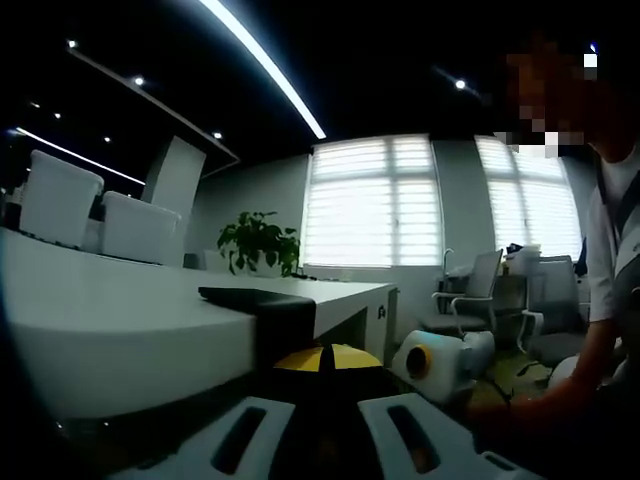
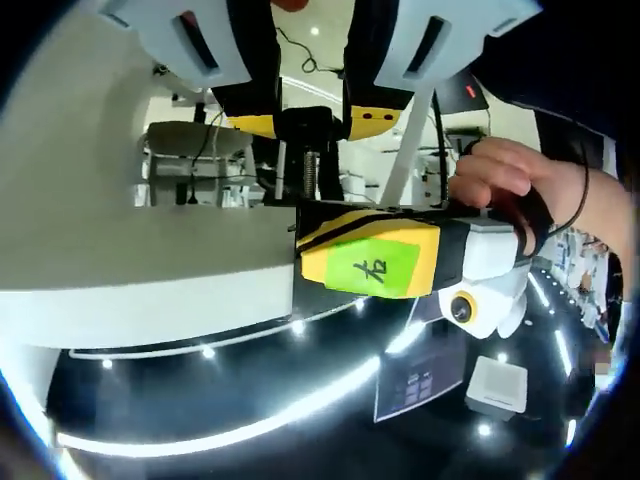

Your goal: Clamp the fixed fixture on the desktop, loosen the retaining clip, secure it to the edge of the desk, and tighten the retaining clip.

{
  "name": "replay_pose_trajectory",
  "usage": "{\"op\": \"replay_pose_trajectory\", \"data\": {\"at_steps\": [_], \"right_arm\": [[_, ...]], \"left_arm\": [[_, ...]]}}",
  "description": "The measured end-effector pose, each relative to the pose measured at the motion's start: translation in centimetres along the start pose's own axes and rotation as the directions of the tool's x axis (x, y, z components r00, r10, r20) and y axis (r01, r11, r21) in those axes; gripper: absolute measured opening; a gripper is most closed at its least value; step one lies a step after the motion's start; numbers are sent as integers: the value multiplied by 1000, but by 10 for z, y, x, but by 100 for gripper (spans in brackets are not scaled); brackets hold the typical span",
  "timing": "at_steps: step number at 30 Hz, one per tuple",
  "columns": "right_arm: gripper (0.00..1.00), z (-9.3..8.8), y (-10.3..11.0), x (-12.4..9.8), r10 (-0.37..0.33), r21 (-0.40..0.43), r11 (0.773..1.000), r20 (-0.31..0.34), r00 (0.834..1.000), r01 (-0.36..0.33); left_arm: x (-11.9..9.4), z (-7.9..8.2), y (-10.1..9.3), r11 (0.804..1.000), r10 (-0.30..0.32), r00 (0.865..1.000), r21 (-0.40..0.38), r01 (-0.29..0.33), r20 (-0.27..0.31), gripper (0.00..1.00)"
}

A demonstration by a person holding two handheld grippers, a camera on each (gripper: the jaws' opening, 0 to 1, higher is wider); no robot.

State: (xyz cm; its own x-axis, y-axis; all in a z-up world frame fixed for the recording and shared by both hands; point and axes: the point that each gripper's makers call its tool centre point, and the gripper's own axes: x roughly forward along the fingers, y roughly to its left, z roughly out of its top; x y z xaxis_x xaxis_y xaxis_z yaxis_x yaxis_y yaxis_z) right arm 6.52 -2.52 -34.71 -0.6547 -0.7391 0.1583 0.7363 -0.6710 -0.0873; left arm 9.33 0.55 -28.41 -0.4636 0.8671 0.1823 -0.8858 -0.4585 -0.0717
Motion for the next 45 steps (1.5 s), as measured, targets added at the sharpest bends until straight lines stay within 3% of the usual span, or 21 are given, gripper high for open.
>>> {"op": "replay_pose_trajectory", "data": {"at_steps": [2,4,7,9,11,13,17,20,23,26,32,37,40,43,45], "right_arm": [[22,0,3,0,63,19,998,-3,998,-62],[22,-2,1,4,115,108,988,-4,993,-114],[22,-2,4,2,112,94,989,9,994,-113],[23,-3,1,-2,59,82,995,13,998,-60],[24,-13,-3,-11,-14,81,997,-27,1000,16],[35,-17,-12,-21,-118,35,992,-16,993,118],[33,-19,-1,-30,-142,73,987,-22,990,144],[33,-10,4,-18,-170,-30,985,-12,985,169],[33,4,-2,-10,-275,-83,958,25,961,276],[31,7,-2,-5,-304,-59,950,44,952,306],[25,1,-16,-2,-368,-28,929,23,930,368],[24,1,-14,-3,-329,-37,943,38,944,330],[24,1,-12,-1,-252,-50,966,47,967,254],[24,0,-11,2,-97,-61,993,42,994,99],[24,-1,-10,4,-12,-22,1000,37,999,12]], "left_arm": [[0,0,0,1000,-2,1000,1,2,-2,1],[0,0,0,1000,-3,1000,3,3,-2,1],[-1,2,0,1000,-4,1000,-8,4,11,1],[0,0,0,1000,-3,1000,-5,3,7,1],[0,0,0,1000,-2,1000,-6,2,8,1],[0,0,0,1000,-1,1000,-4,1,5,1],[0,-1,-1,1000,-3,1000,13,3,-17,1],[0,-2,-1,1000,-3,1000,16,3,-27,1],[0,-1,0,1000,6,1000,16,-6,-28,1],[-4,8,2,1000,15,1000,0,-15,-1,1],[-7,11,3,1000,24,1000,17,-24,-9,1],[-9,12,4,1000,23,1000,16,-23,-1,1],[-9,12,4,1000,20,1000,17,-20,-2,1],[-9,11,5,1000,19,1000,18,-19,-2,1],[-9,11,5,1000,20,1000,15,-20,1,1]]}}
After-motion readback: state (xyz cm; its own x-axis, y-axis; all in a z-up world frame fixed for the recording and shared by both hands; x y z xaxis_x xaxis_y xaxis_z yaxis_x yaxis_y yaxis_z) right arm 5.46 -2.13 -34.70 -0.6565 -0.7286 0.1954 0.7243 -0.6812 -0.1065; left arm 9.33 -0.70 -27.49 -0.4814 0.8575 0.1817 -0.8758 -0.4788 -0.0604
